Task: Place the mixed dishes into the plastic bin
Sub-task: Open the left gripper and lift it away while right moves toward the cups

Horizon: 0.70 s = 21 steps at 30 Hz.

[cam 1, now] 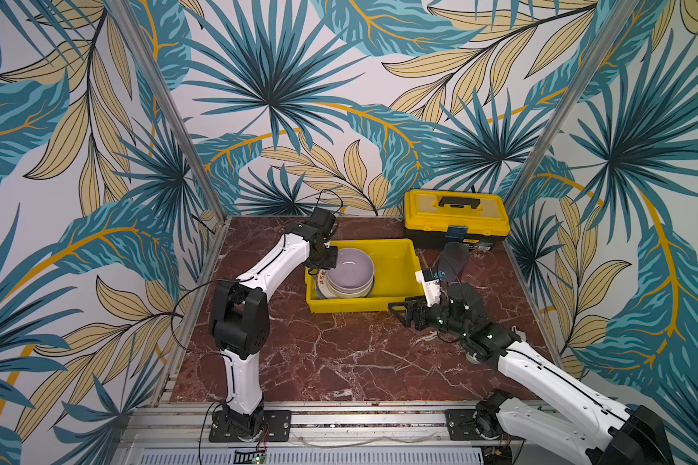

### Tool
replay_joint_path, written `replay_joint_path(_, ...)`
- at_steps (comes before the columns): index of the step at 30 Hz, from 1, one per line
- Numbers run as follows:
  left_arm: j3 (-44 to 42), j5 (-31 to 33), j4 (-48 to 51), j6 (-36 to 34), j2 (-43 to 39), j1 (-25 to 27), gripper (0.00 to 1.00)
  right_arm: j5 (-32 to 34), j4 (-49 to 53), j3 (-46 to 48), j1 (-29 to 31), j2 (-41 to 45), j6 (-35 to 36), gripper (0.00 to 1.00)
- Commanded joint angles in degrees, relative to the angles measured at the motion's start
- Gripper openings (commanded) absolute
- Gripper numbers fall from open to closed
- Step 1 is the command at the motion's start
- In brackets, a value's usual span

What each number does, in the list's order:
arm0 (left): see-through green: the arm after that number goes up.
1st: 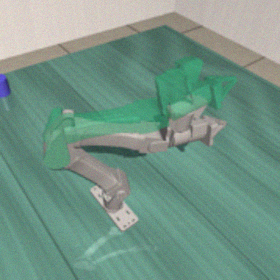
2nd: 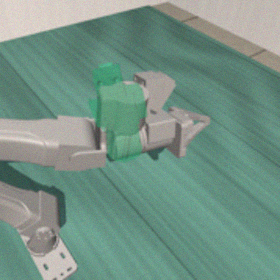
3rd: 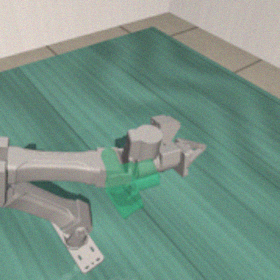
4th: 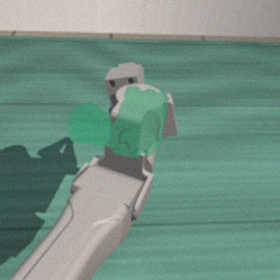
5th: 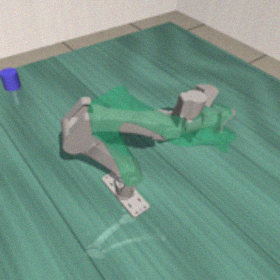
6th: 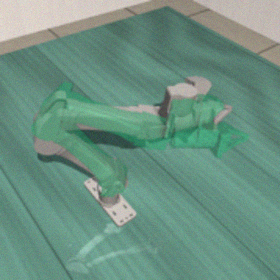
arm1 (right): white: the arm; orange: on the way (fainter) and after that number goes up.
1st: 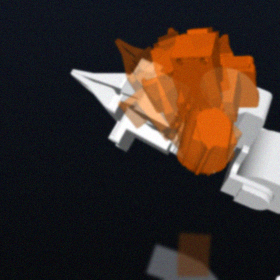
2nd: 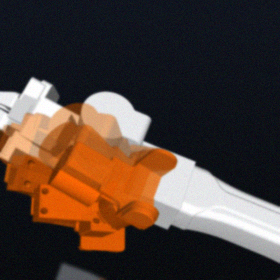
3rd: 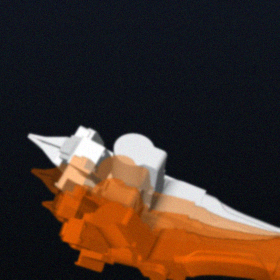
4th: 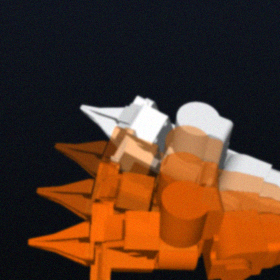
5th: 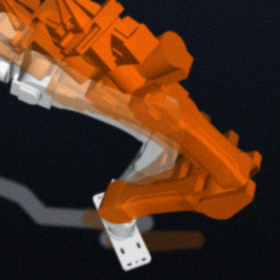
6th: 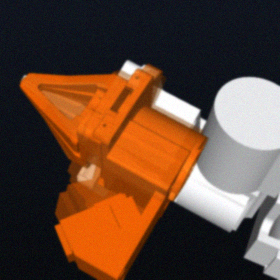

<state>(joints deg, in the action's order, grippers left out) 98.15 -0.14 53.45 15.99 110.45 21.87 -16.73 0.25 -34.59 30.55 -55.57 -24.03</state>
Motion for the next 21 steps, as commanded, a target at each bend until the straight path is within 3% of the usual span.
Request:
replay_joint_path(1, -0.2, 1.6, 0.5, 0.0, -2.5, 0.0, 0.33, 1.2, -0.8, 0.7, 0.2, 0.6, -0.3, 0.81)
replay_joint_path(3, -0.3, 1.6, 0.4, -0.1, -3.4, 0.0, 0.4, 1.7, -0.5, 0.4, 0.2, 0.8, -0.2, 0.81)
replay_joint_path(10, -0.3, 0.3, 0.4, -0.3, -6.4, 0.1, 0.44, 4.8, 1.6, -0.8, 0.2, 1.2, -0.2, 0.81)
replay_joint_path(14, -1.2, -2.1, 0.4, -0.7, -8.6, 0.1, 0.44, 13.4, 8.6, -4.0, 0.2, 1.1, 1.0, 0.81)
replay_joint_path(21, -7.4, -2.9, -0.8, -1.2, -14.7, 0.0, 0.58, 24.8, 22.4, -12.4, 0.1, -1.1, 7.2, 0.79)
